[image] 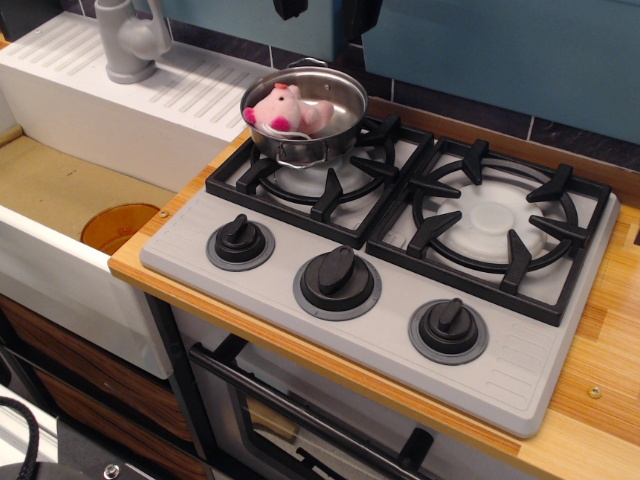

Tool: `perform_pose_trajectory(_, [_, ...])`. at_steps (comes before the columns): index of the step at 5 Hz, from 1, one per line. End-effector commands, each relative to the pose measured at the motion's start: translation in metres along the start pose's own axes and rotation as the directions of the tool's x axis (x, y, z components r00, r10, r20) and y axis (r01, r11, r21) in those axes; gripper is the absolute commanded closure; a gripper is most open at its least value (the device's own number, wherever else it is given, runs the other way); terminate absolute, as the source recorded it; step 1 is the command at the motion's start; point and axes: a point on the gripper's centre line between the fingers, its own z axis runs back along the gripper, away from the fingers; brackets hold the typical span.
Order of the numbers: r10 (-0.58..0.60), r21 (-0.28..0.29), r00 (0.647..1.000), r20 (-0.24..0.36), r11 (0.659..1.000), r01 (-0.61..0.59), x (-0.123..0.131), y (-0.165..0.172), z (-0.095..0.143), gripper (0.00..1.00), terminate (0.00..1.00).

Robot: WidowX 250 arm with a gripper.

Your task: Put pan on stove and put stuffedpig in pan

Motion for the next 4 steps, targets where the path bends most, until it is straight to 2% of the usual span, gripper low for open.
perform_pose_trajectory(1, [-0.007, 0.033, 0.991, 0.132, 0.999, 0.003, 0.0063, -0.0175, 0.0343, 0.00, 0.00])
perform_pose_trajectory(2, [-0.014, 0.027, 0.991, 0.130, 1.000, 0.010, 0.0077, -0.0187, 0.0332, 0.00, 0.00])
perform_pose_trajectory(3, [-0.015, 0.063, 0.993, 0.116, 0.998, 0.008, 0.0090, -0.0175, 0.0312, 0.00, 0.00])
perform_pose_trajectory(4, [-0.013, 0.026, 0.995, 0.094, 1.000, 0.011, 0.0083, -0.0178, 0.0278, 0.00, 1.00])
